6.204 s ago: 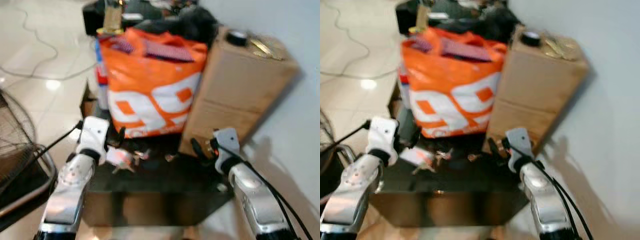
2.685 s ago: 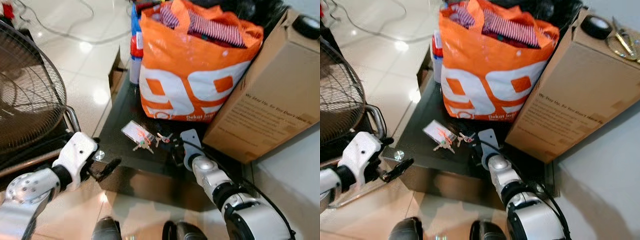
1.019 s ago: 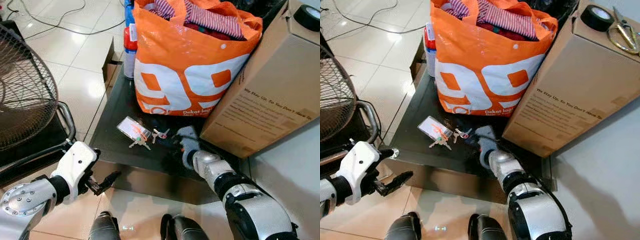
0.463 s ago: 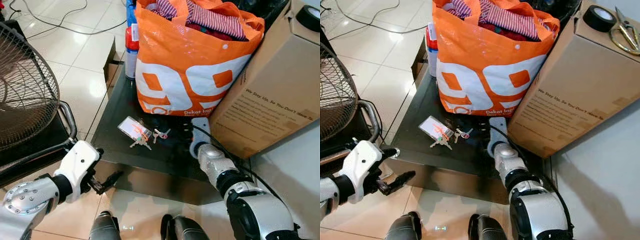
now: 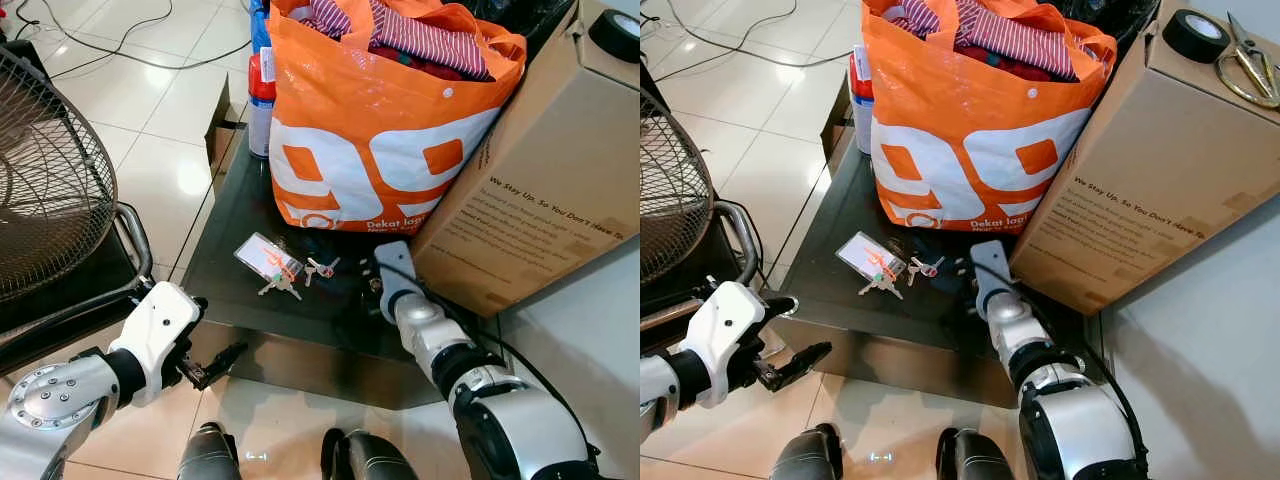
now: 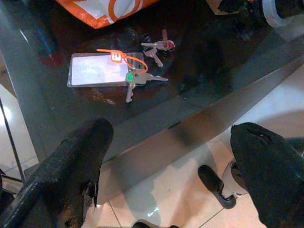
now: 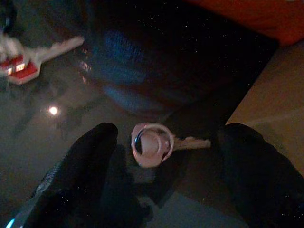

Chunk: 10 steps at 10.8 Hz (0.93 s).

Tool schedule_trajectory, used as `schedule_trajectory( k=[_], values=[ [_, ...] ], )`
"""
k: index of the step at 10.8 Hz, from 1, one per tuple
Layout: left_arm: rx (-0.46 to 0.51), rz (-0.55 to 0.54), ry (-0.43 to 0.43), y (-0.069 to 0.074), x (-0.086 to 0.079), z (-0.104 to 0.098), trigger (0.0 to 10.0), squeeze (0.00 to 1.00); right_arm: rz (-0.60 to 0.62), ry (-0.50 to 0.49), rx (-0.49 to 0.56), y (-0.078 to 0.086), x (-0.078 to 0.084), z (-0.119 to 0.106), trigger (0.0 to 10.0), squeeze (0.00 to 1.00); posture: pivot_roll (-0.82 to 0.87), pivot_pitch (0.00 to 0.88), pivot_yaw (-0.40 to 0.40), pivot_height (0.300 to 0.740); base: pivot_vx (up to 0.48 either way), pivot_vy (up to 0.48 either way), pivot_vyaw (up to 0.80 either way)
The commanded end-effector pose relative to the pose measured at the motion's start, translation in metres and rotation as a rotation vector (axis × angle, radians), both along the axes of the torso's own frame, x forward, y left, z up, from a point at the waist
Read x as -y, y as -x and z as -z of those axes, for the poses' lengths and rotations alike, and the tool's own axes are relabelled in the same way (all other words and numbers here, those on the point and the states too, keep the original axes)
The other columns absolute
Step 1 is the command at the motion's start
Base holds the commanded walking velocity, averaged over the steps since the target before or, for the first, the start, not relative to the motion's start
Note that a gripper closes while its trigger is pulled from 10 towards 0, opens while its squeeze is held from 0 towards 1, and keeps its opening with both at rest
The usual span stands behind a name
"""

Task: Hang keys on a hook

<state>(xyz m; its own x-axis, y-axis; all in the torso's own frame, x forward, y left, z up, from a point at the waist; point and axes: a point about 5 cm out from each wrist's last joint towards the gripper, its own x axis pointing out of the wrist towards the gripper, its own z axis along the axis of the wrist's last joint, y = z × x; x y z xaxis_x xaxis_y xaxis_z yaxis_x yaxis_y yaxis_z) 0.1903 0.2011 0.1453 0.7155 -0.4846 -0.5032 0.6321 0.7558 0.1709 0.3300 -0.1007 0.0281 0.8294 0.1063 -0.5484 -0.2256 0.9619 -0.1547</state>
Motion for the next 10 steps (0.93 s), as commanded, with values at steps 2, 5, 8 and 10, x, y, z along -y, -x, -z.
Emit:
schedule_trajectory(
  k=[2, 5, 8, 10],
  values=[
    [-0.002, 0.019, -0.002, 0.002, 0.003, 0.001, 10.0, 0.08, -0.036, 0.043, -0.082, 0.012, 0.006, 0.016, 10.0, 0.0, 0.1, 0.217, -0.177, 0.74, 0.0, 0.0, 0.0],
    [-0.004, 0.027, 0.004, 0.0, 0.005, 0.001, 10.0, 0.08, -0.078, -0.186, -0.267, 0.026, -0.008, 0.028, 10.0, 0.0, 0.1, 0.213, -0.173, 0.74, 0.0, 0.0, 0.0],
    [-0.005, 0.037, 0.003, -0.001, 0.005, 0.0, 10.0, 0.08, -0.003, -0.4, -0.334, 0.029, -0.015, 0.028, 10.0, 0.0, 0.11, 0.211, -0.168, 0.74, 0.0, 0.0, 0.0],
    [-0.004, 0.039, 0.002, -0.001, 0.006, 0.0, 10.0, 0.08, -0.004, -0.451, -0.282, 0.024, -0.015, 0.023, 10.0, 0.0, 0.11, 0.21, -0.169, 0.74, 0.0, 0.0, 0.0]
  ],
)
